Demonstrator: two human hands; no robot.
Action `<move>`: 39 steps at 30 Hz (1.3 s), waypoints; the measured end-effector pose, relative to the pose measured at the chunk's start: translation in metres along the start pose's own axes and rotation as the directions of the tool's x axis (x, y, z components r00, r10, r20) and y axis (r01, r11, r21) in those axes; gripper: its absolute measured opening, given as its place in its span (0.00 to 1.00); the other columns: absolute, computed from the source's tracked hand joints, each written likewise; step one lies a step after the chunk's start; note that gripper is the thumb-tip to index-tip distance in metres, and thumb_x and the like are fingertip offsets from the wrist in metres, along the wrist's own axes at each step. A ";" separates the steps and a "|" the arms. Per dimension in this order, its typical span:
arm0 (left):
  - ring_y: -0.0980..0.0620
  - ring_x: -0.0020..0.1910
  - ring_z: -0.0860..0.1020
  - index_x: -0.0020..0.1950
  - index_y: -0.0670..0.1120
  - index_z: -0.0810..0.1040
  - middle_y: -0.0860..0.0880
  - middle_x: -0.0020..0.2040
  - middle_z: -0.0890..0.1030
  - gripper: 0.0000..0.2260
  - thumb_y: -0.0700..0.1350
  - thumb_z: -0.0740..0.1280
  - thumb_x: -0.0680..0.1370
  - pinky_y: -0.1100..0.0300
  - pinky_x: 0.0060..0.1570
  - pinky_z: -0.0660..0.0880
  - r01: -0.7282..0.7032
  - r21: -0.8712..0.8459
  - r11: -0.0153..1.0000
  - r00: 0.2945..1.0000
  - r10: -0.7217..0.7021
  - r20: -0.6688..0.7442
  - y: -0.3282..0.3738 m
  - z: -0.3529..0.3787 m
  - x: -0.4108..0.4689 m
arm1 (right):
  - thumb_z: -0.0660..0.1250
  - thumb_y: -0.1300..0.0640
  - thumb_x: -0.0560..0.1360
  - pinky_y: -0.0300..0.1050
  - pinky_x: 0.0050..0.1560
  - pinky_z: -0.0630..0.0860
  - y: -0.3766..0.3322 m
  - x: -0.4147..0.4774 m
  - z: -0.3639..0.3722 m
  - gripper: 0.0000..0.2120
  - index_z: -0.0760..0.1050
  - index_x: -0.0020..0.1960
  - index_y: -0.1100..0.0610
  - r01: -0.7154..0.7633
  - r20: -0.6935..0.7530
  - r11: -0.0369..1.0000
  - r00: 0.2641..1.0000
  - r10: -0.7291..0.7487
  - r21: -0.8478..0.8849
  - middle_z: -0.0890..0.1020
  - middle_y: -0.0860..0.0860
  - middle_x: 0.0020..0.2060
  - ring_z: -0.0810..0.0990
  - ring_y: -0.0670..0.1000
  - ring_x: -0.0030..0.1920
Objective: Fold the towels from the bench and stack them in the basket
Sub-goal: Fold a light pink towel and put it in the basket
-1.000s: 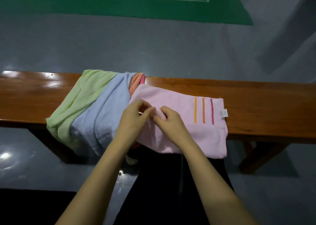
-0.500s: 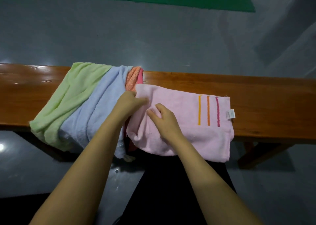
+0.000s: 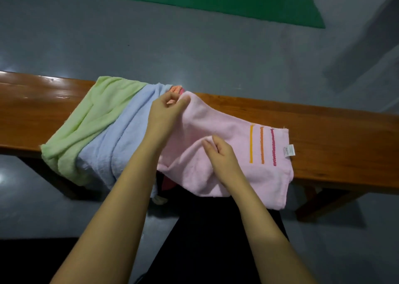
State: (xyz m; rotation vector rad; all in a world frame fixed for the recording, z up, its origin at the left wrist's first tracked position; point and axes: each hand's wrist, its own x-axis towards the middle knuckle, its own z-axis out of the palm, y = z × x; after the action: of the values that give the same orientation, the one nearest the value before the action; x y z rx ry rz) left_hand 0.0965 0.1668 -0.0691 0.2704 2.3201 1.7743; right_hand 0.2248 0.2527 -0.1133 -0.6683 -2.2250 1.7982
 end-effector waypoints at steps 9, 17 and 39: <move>0.66 0.34 0.75 0.42 0.44 0.79 0.56 0.34 0.79 0.03 0.40 0.70 0.76 0.73 0.39 0.69 -0.187 -0.091 0.978 0.979 0.193 0.062 0.004 0.007 -0.092 | 0.70 0.67 0.72 0.31 0.48 0.74 -0.034 -0.053 -0.031 0.11 0.78 0.40 0.51 0.149 -0.123 0.976 0.984 -0.130 0.157 0.82 0.43 0.35 0.79 0.38 0.41; 0.58 0.46 0.79 0.46 0.46 0.83 0.51 0.44 0.81 0.06 0.39 0.67 0.73 0.68 0.48 0.72 -0.354 0.053 0.934 0.924 0.341 0.171 -0.004 0.004 -0.132 | 0.69 0.71 0.71 0.28 0.42 0.71 -0.034 -0.069 -0.037 0.14 0.74 0.35 0.53 0.161 -0.087 0.979 0.985 -0.150 0.129 0.80 0.42 0.32 0.78 0.36 0.37; 0.52 0.52 0.75 0.53 0.50 0.77 0.52 0.57 0.72 0.14 0.57 0.63 0.75 0.48 0.50 0.75 -0.532 0.453 0.716 0.840 0.381 0.386 -0.056 -0.027 -0.179 | 0.68 0.65 0.74 0.27 0.47 0.73 -0.042 -0.080 -0.050 0.05 0.78 0.48 0.58 0.105 -0.135 0.992 0.986 -0.096 0.064 0.80 0.45 0.40 0.77 0.32 0.40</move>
State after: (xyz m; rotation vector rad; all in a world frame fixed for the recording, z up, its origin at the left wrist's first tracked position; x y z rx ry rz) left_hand 0.2598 0.0795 -0.1070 1.2056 2.6439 1.0591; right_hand 0.3076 0.2522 -0.0513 -0.6297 -2.0612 1.7233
